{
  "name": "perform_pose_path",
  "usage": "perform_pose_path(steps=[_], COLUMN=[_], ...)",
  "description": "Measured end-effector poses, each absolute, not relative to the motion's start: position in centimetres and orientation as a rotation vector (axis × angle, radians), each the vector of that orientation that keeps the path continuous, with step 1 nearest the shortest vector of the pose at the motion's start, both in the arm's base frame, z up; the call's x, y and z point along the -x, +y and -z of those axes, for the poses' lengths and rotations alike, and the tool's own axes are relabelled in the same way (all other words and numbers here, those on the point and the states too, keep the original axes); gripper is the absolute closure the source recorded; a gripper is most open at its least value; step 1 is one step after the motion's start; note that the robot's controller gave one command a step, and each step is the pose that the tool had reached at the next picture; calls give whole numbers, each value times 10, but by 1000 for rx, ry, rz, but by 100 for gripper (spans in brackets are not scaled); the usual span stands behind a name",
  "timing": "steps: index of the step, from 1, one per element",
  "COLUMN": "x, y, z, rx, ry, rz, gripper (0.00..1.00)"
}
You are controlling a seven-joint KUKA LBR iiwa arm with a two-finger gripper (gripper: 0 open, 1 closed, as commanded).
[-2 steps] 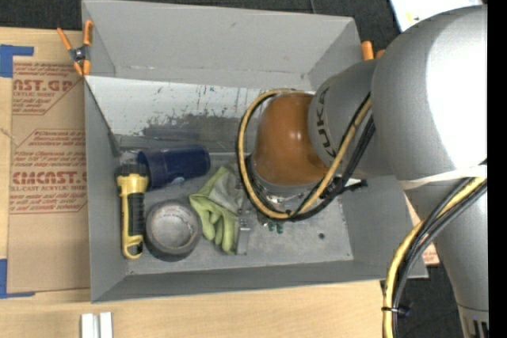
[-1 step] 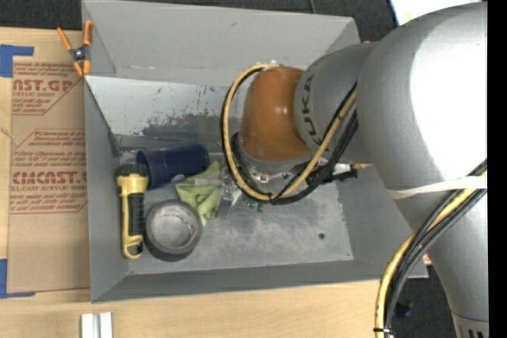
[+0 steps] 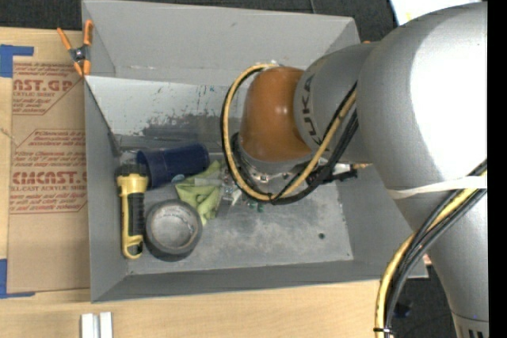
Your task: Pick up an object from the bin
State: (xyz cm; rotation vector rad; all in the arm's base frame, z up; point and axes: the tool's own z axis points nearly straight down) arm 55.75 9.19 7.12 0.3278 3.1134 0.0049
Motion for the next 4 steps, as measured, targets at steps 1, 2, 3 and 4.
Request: perform_pose_path(steps=[1, 2, 3, 4], x=[-562, -571, -573, -566], y=[93, 90, 92, 100], z=[-74, -79, -79, -133], rx=[-314, -323, -353, -367], ry=[3117, 3117, 3112, 3116], rz=[-4, -4, -5, -3], gripper=[100, 100, 100, 100])
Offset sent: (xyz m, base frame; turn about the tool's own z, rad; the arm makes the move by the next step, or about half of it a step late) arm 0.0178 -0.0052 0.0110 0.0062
